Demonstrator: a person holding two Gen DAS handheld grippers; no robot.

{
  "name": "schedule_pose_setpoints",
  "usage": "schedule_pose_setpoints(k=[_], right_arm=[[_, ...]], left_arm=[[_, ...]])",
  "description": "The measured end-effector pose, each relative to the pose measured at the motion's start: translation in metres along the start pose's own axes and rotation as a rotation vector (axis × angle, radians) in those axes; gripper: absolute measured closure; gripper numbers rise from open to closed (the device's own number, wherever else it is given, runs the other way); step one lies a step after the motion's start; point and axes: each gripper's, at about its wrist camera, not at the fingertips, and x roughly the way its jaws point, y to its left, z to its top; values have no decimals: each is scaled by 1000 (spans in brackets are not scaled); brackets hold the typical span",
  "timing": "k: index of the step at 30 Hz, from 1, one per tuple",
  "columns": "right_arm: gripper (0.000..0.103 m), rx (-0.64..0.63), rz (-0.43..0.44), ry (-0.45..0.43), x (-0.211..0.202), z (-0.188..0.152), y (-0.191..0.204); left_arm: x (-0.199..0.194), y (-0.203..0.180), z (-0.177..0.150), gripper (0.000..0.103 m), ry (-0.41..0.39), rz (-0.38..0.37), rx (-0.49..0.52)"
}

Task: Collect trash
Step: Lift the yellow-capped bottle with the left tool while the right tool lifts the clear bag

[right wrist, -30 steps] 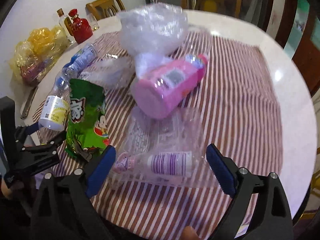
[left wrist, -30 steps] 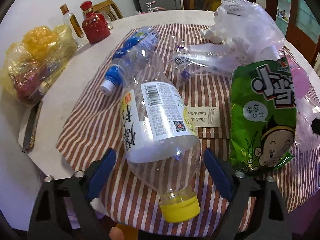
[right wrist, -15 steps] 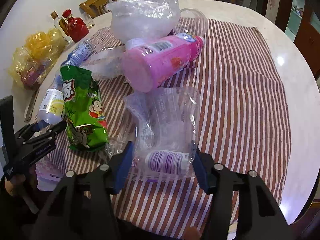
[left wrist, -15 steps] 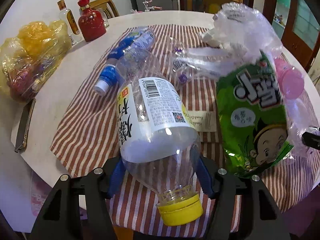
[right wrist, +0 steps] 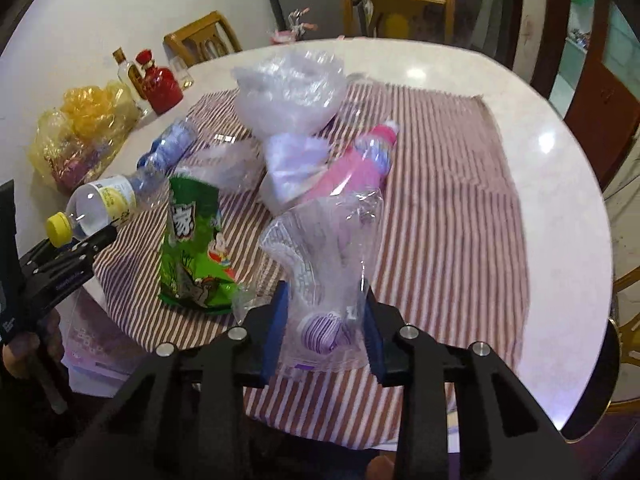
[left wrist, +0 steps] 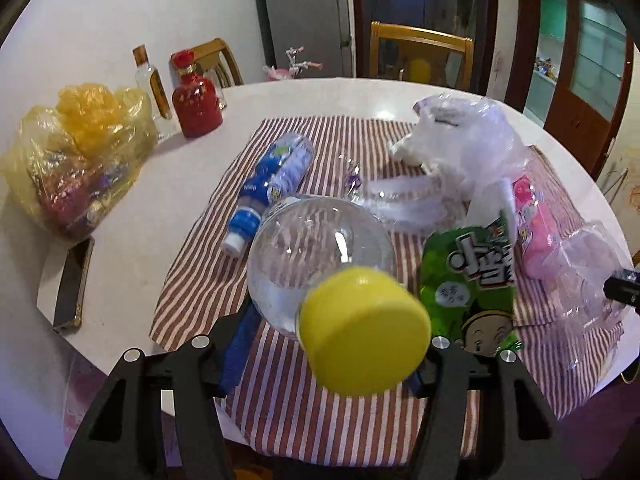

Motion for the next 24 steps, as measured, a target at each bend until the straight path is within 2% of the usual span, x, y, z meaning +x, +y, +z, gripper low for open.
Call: schedule_pose_setpoints(k=[5,11,13,15,18,22,23,24], right_arm=[[69,85,-7,-44,-6,1,-19],[69,155,1,-119,-28,2,-38],[69,159,-3,-146,-36,4,-41],[69,163,-7,-162,-40,5,-45],[69,170,-12,-165,-37,6,-47],[69,172,-12,-151,-30,4,-46],[69,171,-11,-149,-30,3,-46],[69,171,-12,-150,-30,4,-45]], left_arm=[[-10,-9,7,44,-23,-23,28],[-30,-22,22,46,-88,-51,62],[-37,-25,28,50,-109,-68,60],[-42,-28,31,60,-132,-68,64],[-45,-30,35,60,-149,-70,68],[-32,-32,33,59,-125,-59,62],[-27,-30,30,56,-119,-54,59],[-22,-28,27,49,-110,-49,62]])
